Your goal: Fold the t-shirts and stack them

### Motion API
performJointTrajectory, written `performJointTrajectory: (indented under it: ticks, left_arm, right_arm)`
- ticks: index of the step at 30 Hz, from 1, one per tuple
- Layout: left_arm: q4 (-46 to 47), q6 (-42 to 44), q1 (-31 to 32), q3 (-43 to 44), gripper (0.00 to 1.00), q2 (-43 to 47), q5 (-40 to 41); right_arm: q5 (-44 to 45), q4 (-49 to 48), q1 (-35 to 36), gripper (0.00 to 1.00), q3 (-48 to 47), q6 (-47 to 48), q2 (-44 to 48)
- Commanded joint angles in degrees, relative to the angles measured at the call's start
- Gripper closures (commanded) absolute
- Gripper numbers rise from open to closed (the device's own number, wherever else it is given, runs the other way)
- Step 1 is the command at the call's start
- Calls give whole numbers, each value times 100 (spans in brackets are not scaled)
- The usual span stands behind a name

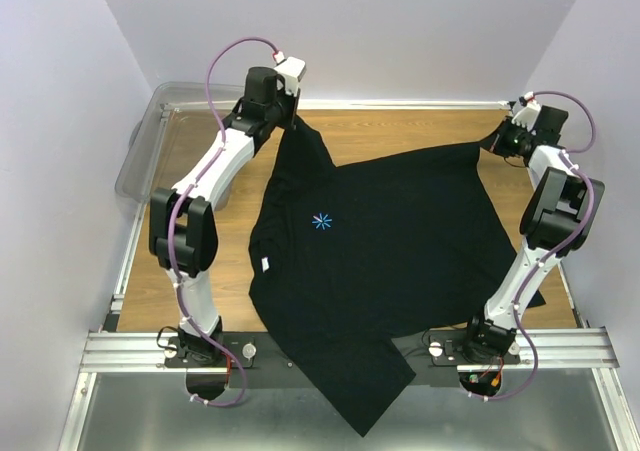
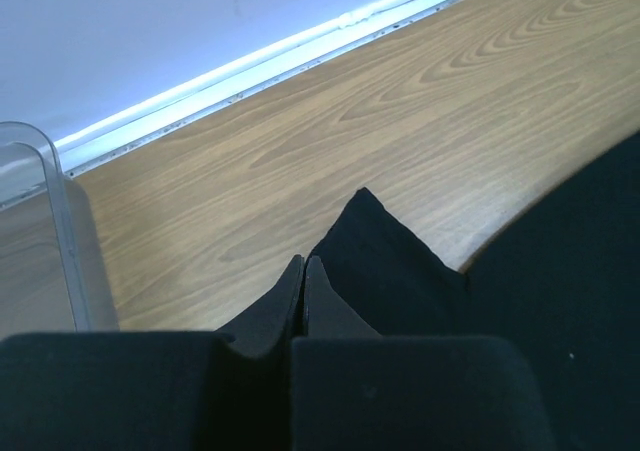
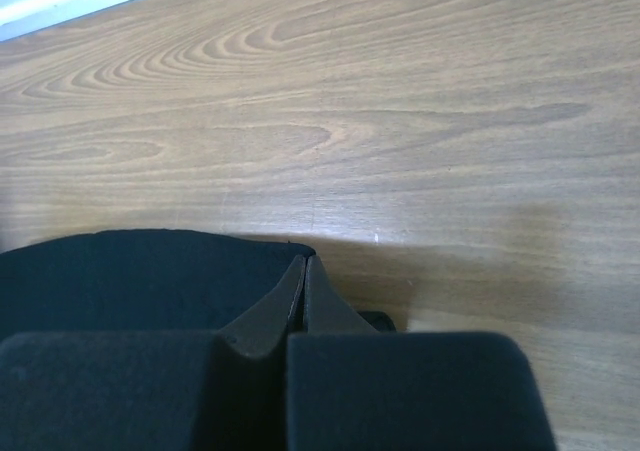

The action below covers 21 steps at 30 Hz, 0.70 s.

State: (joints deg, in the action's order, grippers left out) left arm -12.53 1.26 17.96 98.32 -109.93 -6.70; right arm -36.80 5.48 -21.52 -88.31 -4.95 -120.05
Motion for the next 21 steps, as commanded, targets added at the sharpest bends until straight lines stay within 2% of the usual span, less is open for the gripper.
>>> performJointTrajectory:
  ticks: [1, 7, 21]
  left_arm:
    - [330, 59, -38, -330, 100, 717, -428]
    - [612, -99, -38, -1112, 100, 1262, -1078]
    - [1042, -591, 76, -2703, 100, 2642, -1571]
  right_arm:
    - [-223, -266, -98, 99, 104, -50, 307]
    - [-319, -328, -151, 100, 297, -15, 386]
    - [-565, -381, -520, 100, 947, 178, 772]
